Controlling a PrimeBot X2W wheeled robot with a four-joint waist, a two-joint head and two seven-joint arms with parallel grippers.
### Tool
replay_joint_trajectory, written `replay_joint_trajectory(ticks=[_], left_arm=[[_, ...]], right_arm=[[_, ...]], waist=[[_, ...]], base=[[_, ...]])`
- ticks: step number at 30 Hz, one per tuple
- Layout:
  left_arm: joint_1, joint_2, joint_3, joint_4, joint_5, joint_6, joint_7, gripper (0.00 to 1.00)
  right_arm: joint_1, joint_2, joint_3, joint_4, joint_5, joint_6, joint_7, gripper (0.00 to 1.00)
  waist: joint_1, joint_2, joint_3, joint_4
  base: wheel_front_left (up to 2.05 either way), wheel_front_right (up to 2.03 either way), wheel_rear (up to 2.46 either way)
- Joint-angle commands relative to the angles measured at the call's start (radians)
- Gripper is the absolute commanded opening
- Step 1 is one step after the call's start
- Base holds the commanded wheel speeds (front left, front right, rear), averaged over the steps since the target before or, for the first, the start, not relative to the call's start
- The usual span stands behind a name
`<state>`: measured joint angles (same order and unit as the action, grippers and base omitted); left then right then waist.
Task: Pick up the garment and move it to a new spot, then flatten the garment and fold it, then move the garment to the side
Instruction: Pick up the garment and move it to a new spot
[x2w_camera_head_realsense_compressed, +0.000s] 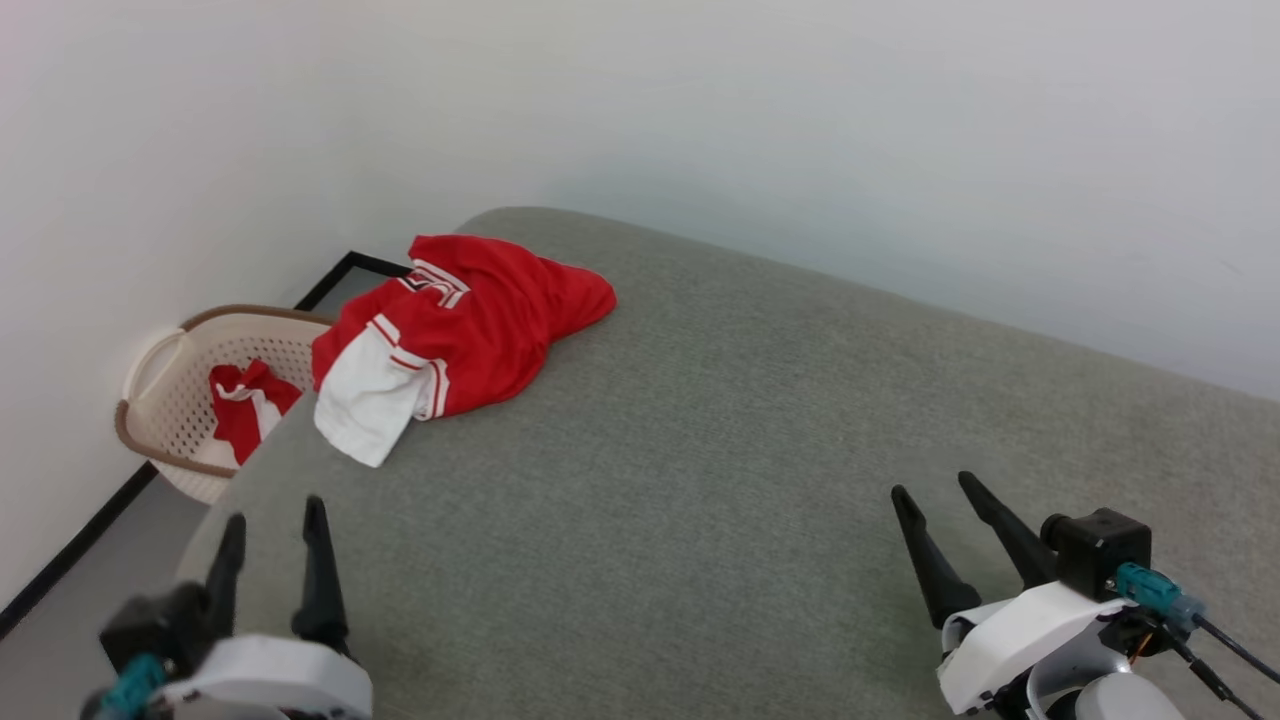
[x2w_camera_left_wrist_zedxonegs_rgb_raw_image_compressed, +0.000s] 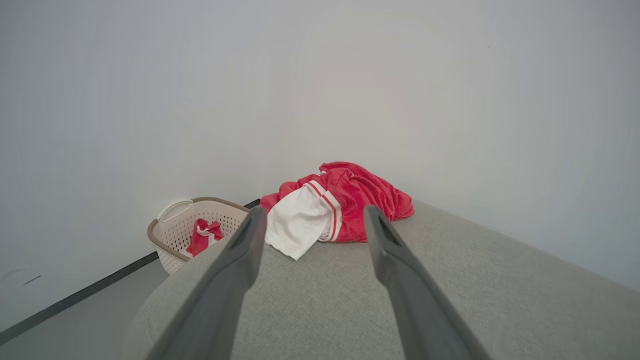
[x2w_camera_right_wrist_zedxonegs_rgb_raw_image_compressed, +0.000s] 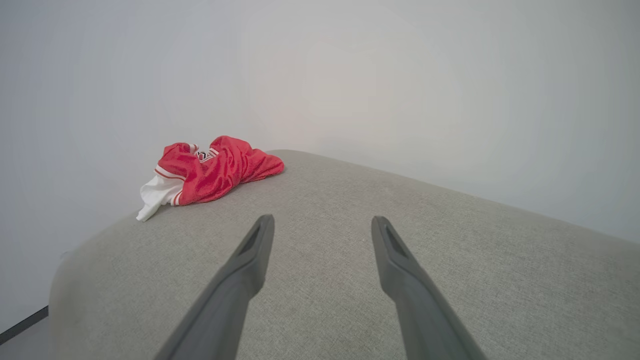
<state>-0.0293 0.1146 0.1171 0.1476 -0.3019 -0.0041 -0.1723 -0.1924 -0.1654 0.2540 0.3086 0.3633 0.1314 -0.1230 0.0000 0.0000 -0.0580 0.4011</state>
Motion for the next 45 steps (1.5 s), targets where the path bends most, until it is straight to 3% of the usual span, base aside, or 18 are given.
replay_joint_trajectory(ticks=[1, 4, 13, 21, 29, 36, 45], left_arm=[[-0.019, 0.014, -0.001, -0.002, 0.004, -0.001, 0.004, 1.0], [-0.056, 0.036, 0.005, 0.009, -0.02, -0.022, 0.038, 1.0], [-0.282, 0.175, 0.059, 0.098, -0.084, -0.067, 0.138, 1.0], [-0.529, 0.299, 0.065, 0.281, -0.147, -0.104, 0.212, 1.0], [-0.747, 0.378, 0.035, 0.503, -0.169, -0.116, 0.292, 1.0], [-0.904, 0.426, 0.02, 0.728, -0.178, -0.11, 0.378, 1.0], [-1.039, 0.418, -0.037, 0.981, -0.144, -0.084, 0.458, 1.0]], right_arm=[[-0.009, -0.006, -0.004, -0.001, 0.001, -0.001, 0.0, 1.0], [-0.017, -0.01, -0.011, -0.007, -0.005, -0.001, 0.002, 1.0], [-0.056, -0.035, -0.036, -0.062, -0.031, -0.001, 0.03, 1.0], [-0.101, -0.058, -0.073, -0.14, -0.056, -0.001, 0.06, 1.0], [-0.138, -0.071, -0.097, -0.229, -0.083, -0.001, 0.091, 1.0], [-0.165, -0.082, -0.11, -0.318, -0.1, -0.001, 0.132, 1.0], [-0.181, -0.094, -0.119, -0.41, -0.116, -0.001, 0.188, 1.0]], waist=[[0.0, 0.0, 0.01, -0.011], [0.0, 0.0, 0.028, -0.032], [0.0, 0.0, 0.165, -0.13], [0.0, 0.0, 0.315, -0.213], [0.0, 0.0, 0.444, -0.276], [0.0, 0.0, 0.539, -0.316], [0.0, 0.0, 0.598, -0.318]], base=[[0.0, 0.0, 0.0], [0.0, 0.0, 0.0], [0.0, 0.0, 0.0], [0.0, 0.0, 0.0], [0.0, 0.0, 0.0], [0.0, 0.0, 0.0], [0.0, 0.0, 0.0]])
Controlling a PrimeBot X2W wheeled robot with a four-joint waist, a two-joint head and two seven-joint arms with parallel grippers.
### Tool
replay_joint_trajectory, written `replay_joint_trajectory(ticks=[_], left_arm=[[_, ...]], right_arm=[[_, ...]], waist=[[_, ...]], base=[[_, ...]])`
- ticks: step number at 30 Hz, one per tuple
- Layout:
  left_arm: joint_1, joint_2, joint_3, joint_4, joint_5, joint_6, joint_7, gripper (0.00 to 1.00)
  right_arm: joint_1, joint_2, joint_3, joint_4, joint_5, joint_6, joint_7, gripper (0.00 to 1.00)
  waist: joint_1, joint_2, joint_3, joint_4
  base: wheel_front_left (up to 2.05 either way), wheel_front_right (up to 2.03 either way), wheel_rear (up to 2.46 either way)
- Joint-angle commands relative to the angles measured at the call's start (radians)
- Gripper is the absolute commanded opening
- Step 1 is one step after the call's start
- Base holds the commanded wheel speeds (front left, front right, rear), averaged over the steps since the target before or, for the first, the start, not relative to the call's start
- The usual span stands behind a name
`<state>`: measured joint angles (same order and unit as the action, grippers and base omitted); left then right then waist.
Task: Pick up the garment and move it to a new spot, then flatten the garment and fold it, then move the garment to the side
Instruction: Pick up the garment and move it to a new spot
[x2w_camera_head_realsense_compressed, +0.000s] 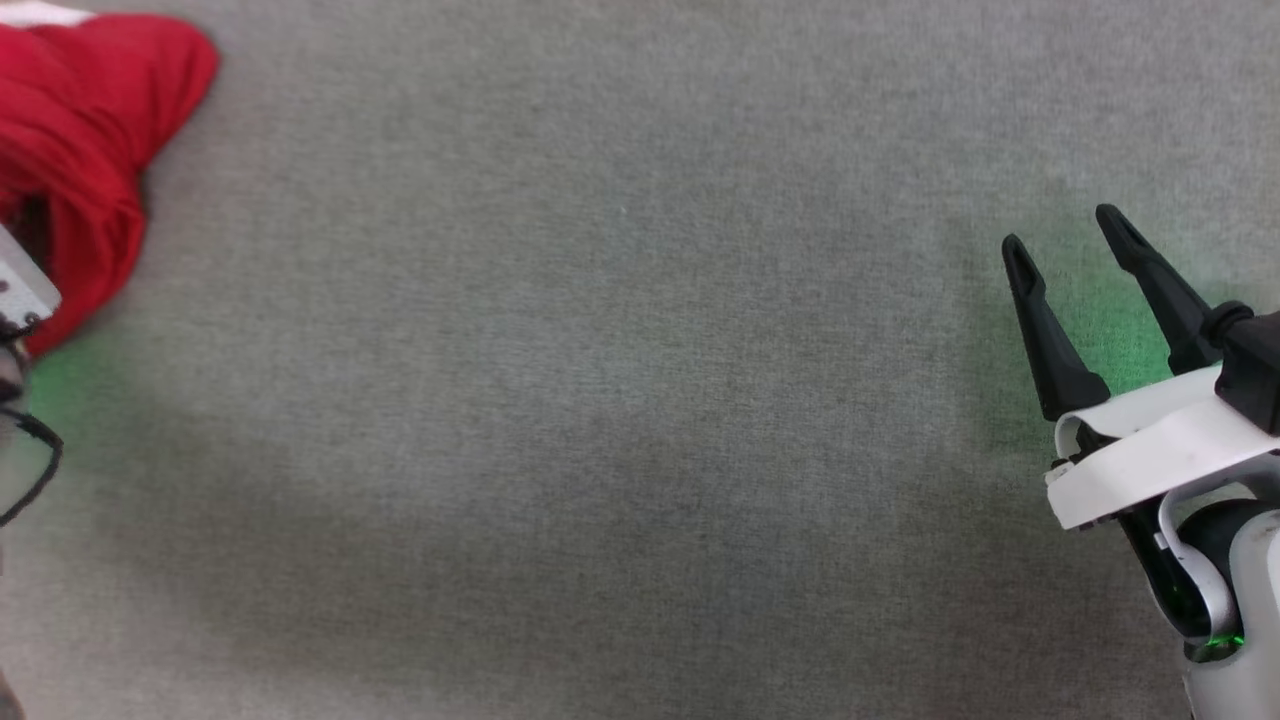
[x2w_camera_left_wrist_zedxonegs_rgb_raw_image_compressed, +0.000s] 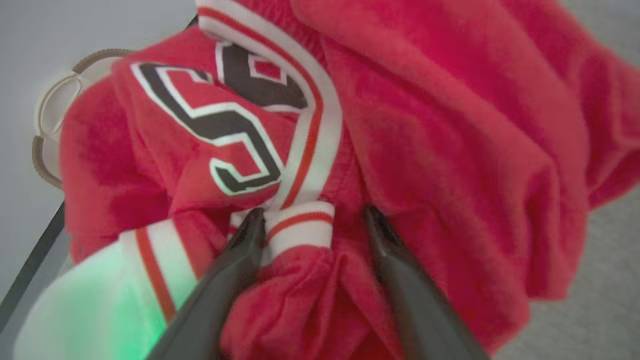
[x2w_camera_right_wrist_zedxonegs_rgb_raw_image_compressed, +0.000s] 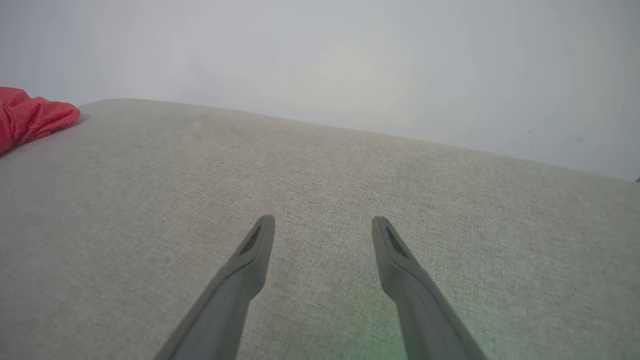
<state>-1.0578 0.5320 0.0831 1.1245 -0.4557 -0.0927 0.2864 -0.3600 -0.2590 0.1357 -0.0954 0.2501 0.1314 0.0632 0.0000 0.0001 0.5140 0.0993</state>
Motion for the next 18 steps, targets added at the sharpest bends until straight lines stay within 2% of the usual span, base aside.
replay_joint_trajectory(ticks=[1, 7, 8, 9, 10, 11, 18], left_arm=[[-0.022, 0.0, -0.01, 0.026, 0.013, 0.012, 0.01, 1.0], [-0.033, -0.032, -0.037, 0.12, 0.018, 0.012, 0.05, 1.0], [-0.029, -0.037, -0.038, 0.129, 0.015, 0.008, 0.052, 0.95], [-0.029, -0.04, -0.032, 0.133, 0.006, 0.005, 0.045, 0.33], [-0.027, -0.041, -0.029, 0.135, 0.001, 0.003, 0.028, 0.33], [-0.024, -0.039, -0.028, 0.136, -0.002, 0.002, 0.008, 0.0], [-0.05, -0.014, -0.055, 0.13, 0.023, -0.013, -0.135, 0.0]], right_arm=[[-0.015, -0.002, 0.0, -0.013, -0.004, -0.001, 0.007, 1.0], [-0.018, -0.003, 0.004, -0.035, -0.009, -0.001, 0.033, 1.0], [-0.017, -0.004, 0.004, -0.036, -0.009, -0.001, 0.034, 1.0], [-0.017, -0.005, 0.005, -0.037, -0.009, -0.001, 0.037, 1.0], [-0.016, -0.006, 0.004, -0.037, -0.008, -0.001, 0.038, 1.0], [-0.014, -0.007, 0.003, -0.036, -0.007, -0.001, 0.038, 1.0], [0.023, -0.006, -0.014, -0.018, -0.002, -0.001, 0.028, 1.0]], waist=[[0.0, -0.0001, 0.028, -0.016], [0.0, -0.0001, 0.023, -0.01], [0.0, -0.0001, 0.019, -0.008], [0.0, -0.0001, 0.015, -0.006], [0.0, -0.0001, 0.009, -0.003], [0.0, -0.0001, 0.003, 0.0], [0.0, -0.0001, -0.081, 0.04]], base=[[0.0, 0.0, 0.0], [0.0, 0.0, 0.0], [0.0, 0.0, 0.0], [0.0, 0.0, 0.0], [0.0, 0.0, 0.0], [0.0, 0.0, 0.0], [0.0, 0.0, 0.0]])
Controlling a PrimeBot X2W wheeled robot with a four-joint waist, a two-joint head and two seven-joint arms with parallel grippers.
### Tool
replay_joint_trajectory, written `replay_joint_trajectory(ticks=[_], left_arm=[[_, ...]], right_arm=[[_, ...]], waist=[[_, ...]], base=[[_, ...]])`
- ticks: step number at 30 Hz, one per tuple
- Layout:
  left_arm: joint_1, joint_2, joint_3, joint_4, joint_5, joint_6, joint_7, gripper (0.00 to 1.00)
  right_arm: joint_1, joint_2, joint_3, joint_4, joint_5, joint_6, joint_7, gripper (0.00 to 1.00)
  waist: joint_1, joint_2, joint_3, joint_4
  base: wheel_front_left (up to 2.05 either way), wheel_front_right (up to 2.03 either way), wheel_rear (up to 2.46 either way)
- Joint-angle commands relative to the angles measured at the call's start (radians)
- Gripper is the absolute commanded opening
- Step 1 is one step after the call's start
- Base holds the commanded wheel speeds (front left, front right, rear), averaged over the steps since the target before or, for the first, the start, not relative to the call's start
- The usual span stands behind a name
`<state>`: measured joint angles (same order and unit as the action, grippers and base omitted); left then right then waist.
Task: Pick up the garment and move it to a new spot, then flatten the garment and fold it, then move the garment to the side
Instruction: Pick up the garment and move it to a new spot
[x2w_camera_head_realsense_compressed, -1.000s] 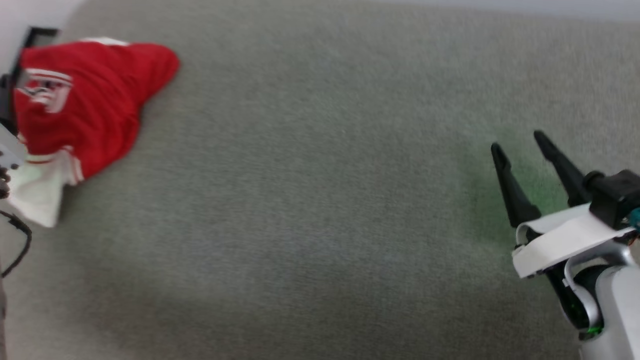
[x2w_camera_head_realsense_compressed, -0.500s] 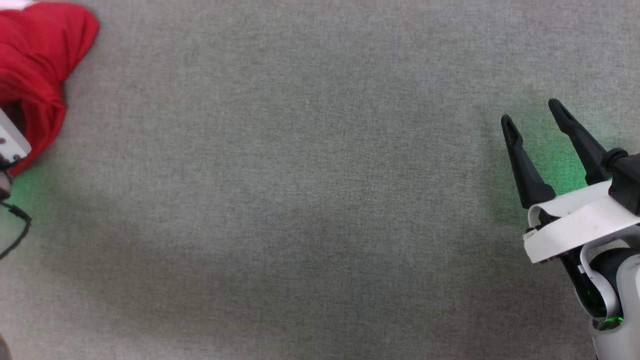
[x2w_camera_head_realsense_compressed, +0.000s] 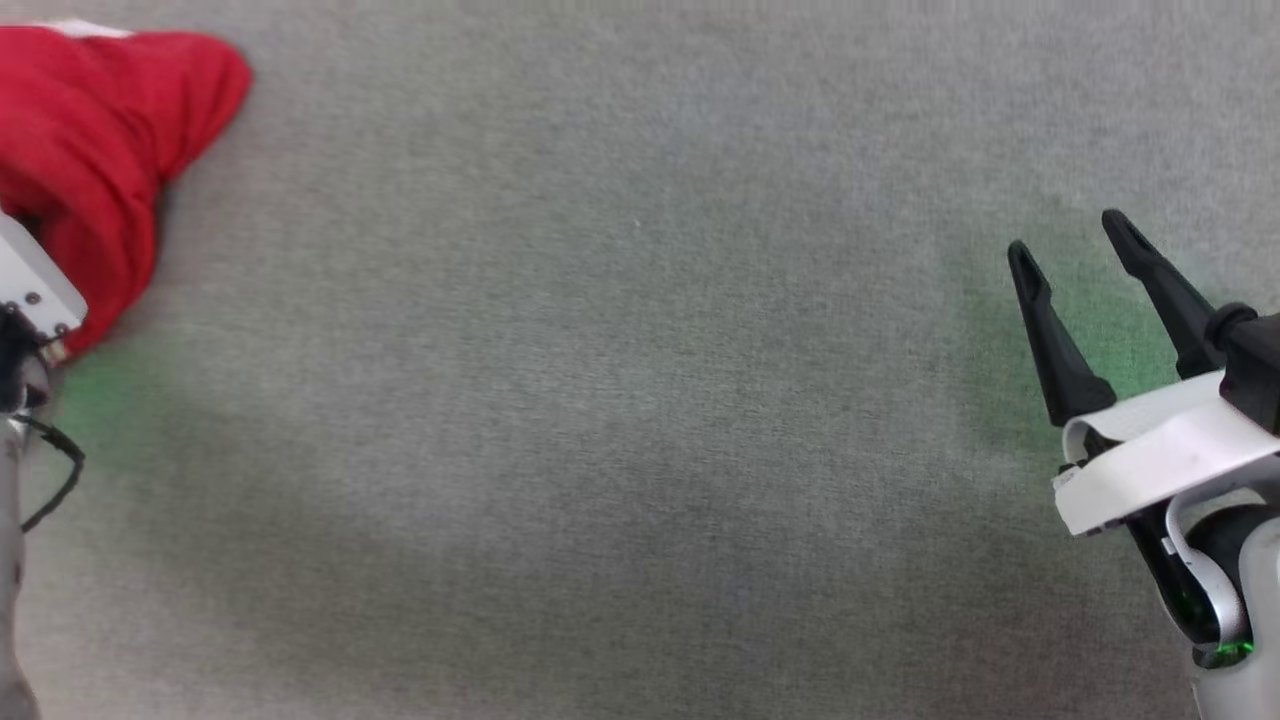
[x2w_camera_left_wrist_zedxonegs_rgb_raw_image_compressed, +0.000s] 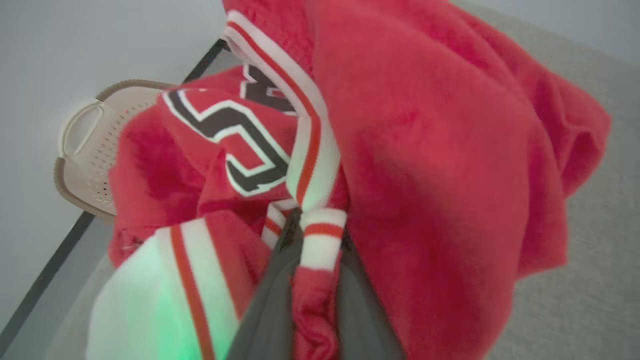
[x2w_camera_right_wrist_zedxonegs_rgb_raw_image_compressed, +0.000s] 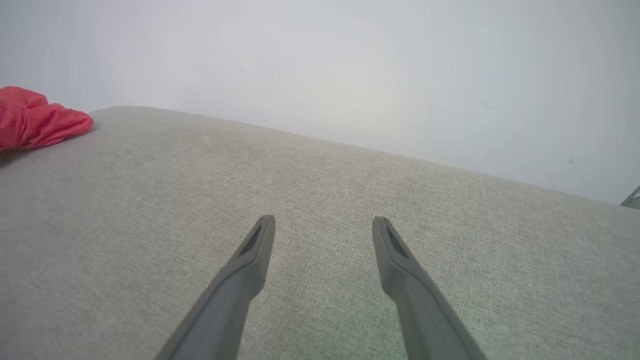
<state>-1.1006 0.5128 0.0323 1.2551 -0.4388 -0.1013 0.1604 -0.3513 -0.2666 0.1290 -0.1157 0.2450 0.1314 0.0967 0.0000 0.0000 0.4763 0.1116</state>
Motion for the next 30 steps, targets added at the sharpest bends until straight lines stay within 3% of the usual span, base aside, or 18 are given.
replay_joint_trajectory(ticks=[1, 20, 30], left_arm=[[-0.014, 0.005, -0.008, -0.001, 0.008, -0.006, -0.021, 0.0], [-0.172, 0.014, -0.176, -0.114, 0.093, -0.029, -0.172, 0.0], [-0.184, -0.008, -0.326, -0.273, 0.017, -0.029, -0.111, 0.0]], right_arm=[[0.02, 0.003, -0.007, 0.006, 0.006, -0.001, -0.006, 1.0], [0.104, 0.059, -0.009, 0.107, 0.037, -0.001, -0.082, 1.0], [0.129, 0.087, -0.055, 0.137, 0.037, -0.001, -0.131, 1.0]], waist=[[0.0, 0.0, -0.057, 0.036], [0.0, 0.0, -0.308, 0.139], [0.0, 0.0, -0.384, 0.114]], base=[[0.0, 0.0, 0.0], [0.0, 0.0, 0.0], [0.0, 0.0, 0.0]])
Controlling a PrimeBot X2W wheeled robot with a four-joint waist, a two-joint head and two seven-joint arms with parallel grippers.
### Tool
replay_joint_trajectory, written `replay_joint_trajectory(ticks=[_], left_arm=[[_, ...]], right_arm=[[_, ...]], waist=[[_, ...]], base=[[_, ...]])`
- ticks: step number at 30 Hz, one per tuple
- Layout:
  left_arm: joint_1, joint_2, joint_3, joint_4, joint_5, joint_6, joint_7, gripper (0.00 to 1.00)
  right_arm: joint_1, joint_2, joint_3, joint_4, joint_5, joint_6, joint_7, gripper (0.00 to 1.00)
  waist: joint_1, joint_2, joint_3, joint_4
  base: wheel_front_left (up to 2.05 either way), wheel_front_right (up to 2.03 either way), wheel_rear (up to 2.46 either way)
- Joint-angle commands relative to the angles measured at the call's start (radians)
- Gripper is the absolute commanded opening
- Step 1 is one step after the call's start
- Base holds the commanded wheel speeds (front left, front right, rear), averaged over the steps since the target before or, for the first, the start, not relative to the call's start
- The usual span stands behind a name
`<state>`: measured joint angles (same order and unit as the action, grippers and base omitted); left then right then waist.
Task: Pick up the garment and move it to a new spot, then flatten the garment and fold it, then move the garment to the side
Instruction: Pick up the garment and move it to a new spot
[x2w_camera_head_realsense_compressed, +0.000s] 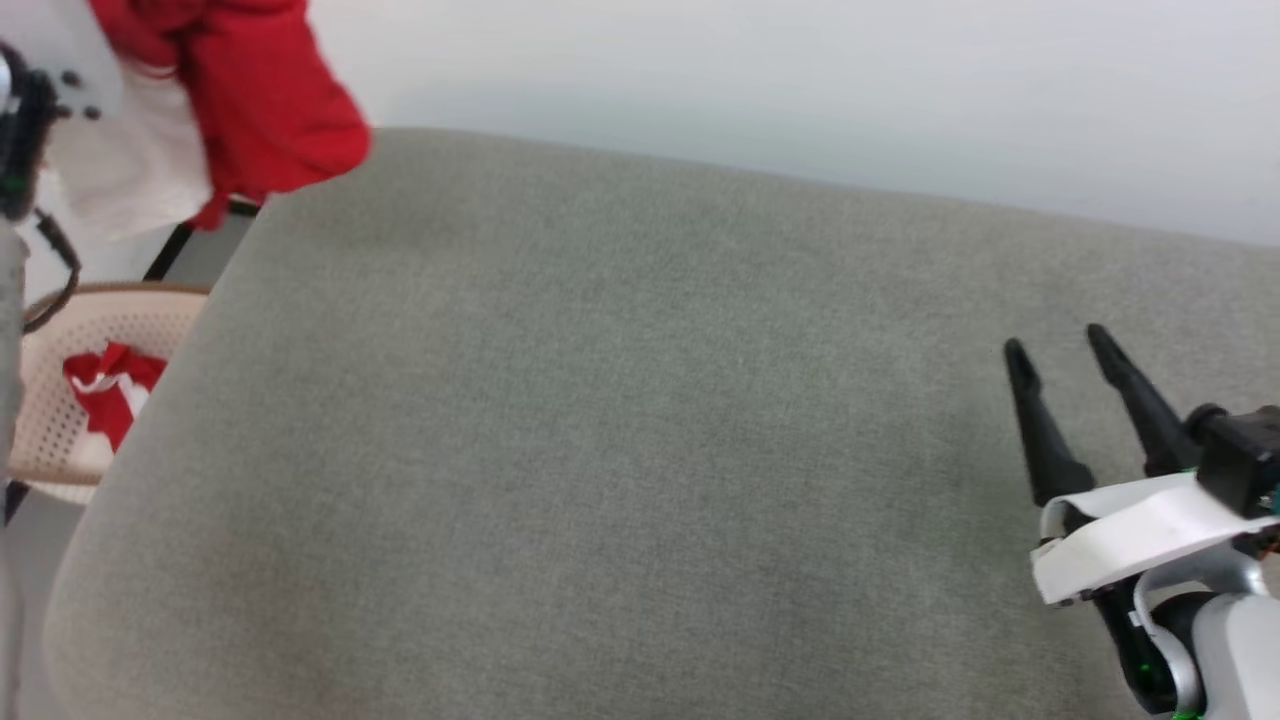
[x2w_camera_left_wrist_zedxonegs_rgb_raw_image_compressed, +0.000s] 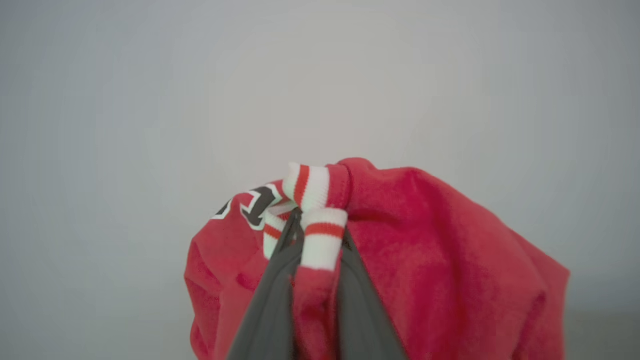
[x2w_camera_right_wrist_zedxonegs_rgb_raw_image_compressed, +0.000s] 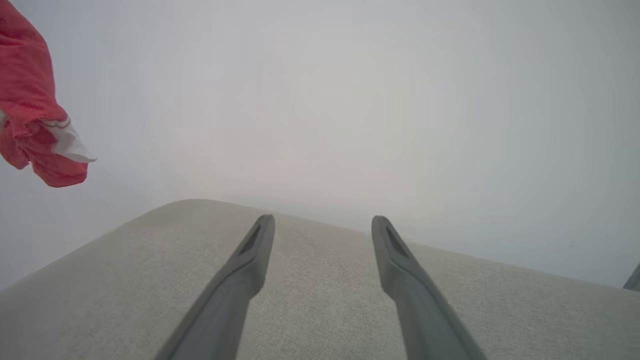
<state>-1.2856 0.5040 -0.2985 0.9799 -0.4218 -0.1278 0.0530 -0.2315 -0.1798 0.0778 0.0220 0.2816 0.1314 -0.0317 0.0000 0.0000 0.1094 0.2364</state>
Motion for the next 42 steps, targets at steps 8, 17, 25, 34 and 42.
replay_joint_trajectory(ticks=[8, 17, 25, 34, 42], left_arm=[[0.058, 0.036, -0.112, -0.198, -0.119, -0.002, 0.088, 0.0], [0.126, 0.049, -0.156, -0.403, -0.175, 0.007, 0.192, 0.0], [0.182, 0.023, -0.182, -0.6, -0.208, 0.052, 0.301, 0.0], [0.322, -0.018, -0.253, -0.786, -0.231, 0.109, 0.411, 0.0], [0.522, -0.059, -0.339, -0.811, -0.259, 0.162, 0.462, 0.0]], right_arm=[[0.043, 0.01, -0.089, 0.009, -0.022, -0.001, -0.032, 1.0], [0.086, 0.021, -0.191, 0.005, -0.043, -0.001, -0.046, 1.0], [0.116, 0.042, -0.258, -0.005, -0.056, -0.001, -0.051, 1.0], [0.134, 0.073, -0.265, 0.001, -0.059, -0.001, -0.063, 1.0], [0.14, 0.088, -0.238, 0.032, -0.059, -0.001, -0.073, 1.0]], waist=[[0.0, 0.0, -0.047, -0.097], [0.0, 0.0, -0.063, -0.219], [0.0, 0.0, -0.061, -0.287], [0.0, 0.0, -0.045, -0.326], [0.0, 0.0, -0.039, -0.348]], base=[[0.0, 0.0, 0.0], [0.0, 0.0, 0.0], [0.0, 0.0, 0.0], [0.0, 0.0, 0.0], [0.0, 0.0, 0.0]])
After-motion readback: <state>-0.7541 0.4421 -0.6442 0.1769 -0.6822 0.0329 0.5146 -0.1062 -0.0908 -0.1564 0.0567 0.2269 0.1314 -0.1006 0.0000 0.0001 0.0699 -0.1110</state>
